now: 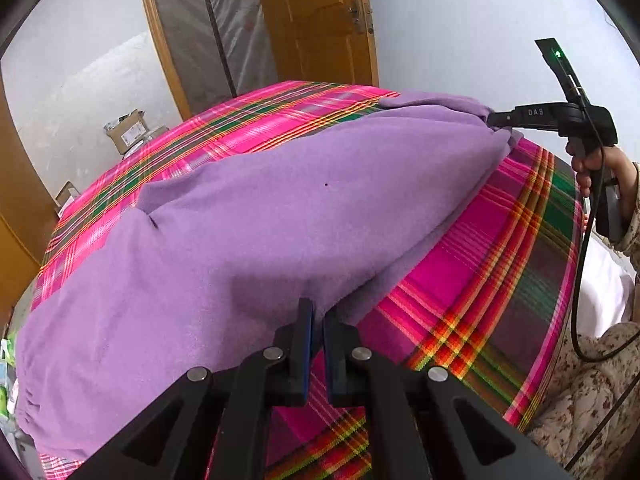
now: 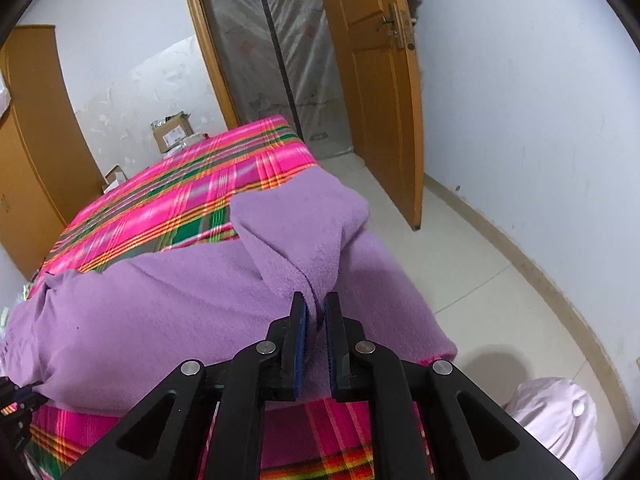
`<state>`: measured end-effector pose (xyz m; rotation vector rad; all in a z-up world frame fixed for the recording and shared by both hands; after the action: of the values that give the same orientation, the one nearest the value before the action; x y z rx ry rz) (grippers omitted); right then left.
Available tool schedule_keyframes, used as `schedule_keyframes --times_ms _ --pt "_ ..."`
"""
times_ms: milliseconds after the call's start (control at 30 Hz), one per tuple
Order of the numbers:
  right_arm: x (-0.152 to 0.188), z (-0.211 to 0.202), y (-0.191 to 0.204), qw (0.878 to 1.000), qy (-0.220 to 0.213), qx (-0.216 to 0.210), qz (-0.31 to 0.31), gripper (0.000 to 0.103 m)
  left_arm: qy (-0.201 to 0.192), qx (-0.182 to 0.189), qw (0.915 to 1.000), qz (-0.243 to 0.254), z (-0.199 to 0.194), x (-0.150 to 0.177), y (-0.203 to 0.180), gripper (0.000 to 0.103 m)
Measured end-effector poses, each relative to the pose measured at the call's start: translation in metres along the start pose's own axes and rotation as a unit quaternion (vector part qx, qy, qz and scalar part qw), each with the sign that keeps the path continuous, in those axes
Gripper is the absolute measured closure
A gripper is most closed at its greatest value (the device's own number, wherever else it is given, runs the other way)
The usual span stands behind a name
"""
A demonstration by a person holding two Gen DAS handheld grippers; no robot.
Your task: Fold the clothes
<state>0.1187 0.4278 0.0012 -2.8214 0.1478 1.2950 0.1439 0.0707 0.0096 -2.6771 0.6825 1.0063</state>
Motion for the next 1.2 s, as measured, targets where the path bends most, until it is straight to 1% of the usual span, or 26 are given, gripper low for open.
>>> schedule_keyframes --times_ms 33,133,167,233,300,367,400,467,567,733,867,967,1067,1133,1167,1200 --pt "0.001 0.002 -0.001 1.0 0.007 -0.003 -0.002 0.093 0.003 0.002 1.0 -0.002 -0.002 -0.001 0.0 0.097" --pt "0.0 0.003 -0.003 1.0 0.021 -0.008 -0.016 0.084 0.011 0.014 0.9998 0.001 -0.011 -0.004 0.0 0.097" --pt "-0.001 0.001 -0.003 0.999 0.023 -0.007 -0.027 0.082 0.009 0.024 0.9997 0.003 -0.015 -0.005 0.0 0.097" --pt "-0.002 -0.003 -0.001 0.998 0.03 0.001 -0.056 0.073 0.001 0.049 0.9988 0.003 -0.024 -0.009 0.0 0.096" --pt "-0.002 -0.011 -0.001 0.997 0.023 0.001 -0.076 0.071 -0.008 0.071 0.9974 0.003 -0.032 -0.013 -0.001 0.093" --pt "-0.004 -0.018 -0.002 0.996 0.013 -0.001 -0.089 0.071 -0.023 0.076 0.9968 -0.003 -0.033 -0.02 -0.002 0.089" --pt "-0.006 -0.021 -0.001 0.995 0.007 0.001 -0.096 0.071 -0.023 0.077 0.9967 -0.01 -0.03 -0.024 -0.003 0.089" --pt "-0.015 -0.023 0.005 0.993 -0.005 -0.002 -0.12 0.071 -0.017 0.082 0.9962 -0.022 -0.021 -0.029 -0.007 0.089" --pt "-0.031 -0.017 0.016 0.989 -0.011 -0.013 -0.144 0.071 -0.004 0.089 0.9957 -0.025 -0.005 -0.033 -0.016 0.088" --pt "-0.059 0.016 0.034 0.985 0.012 -0.029 -0.171 0.071 0.014 0.09 0.9953 -0.033 0.015 -0.035 -0.025 0.088" --pt "-0.068 0.041 0.05 0.978 0.043 -0.047 -0.198 0.071 0.023 0.088 0.9949 -0.043 0.023 -0.036 -0.024 0.088" --pt "-0.07 0.06 0.059 0.971 0.073 -0.02 -0.226 0.071 0.028 0.083 0.995 -0.048 0.029 -0.036 -0.024 0.088" --pt "-0.074 0.076 0.058 0.972 0.1 -0.008 -0.213 0.071 0.03 0.083 0.9948 -0.051 0.031 -0.037 -0.024 0.088" --pt "-0.078 0.08 0.058 0.971 0.104 -0.005 -0.213 0.071 0.032 0.081 0.995 -0.05 0.033 -0.038 -0.024 0.088" --pt "-0.079 0.079 0.056 0.972 0.104 -0.011 -0.209 0.073 0.032 0.08 0.9951 -0.049 0.033 -0.037 -0.025 0.088" --pt "-0.08 0.079 0.055 0.973 0.103 -0.017 -0.205 0.079 0.032 0.079 0.9952 -0.048 0.033 -0.037 -0.026 0.088"
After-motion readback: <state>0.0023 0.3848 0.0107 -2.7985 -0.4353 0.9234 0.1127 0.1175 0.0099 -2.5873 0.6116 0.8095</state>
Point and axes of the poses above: each gripper's, at about its wrist camera, not at the fingertips, and z roughly the way its jaws point, y to its left, x to its underside, the point moved 1 cm from there along z, roughly the way its jaws point, and after that the axes turned 15 degrees about -z, right-handed, at the moved point
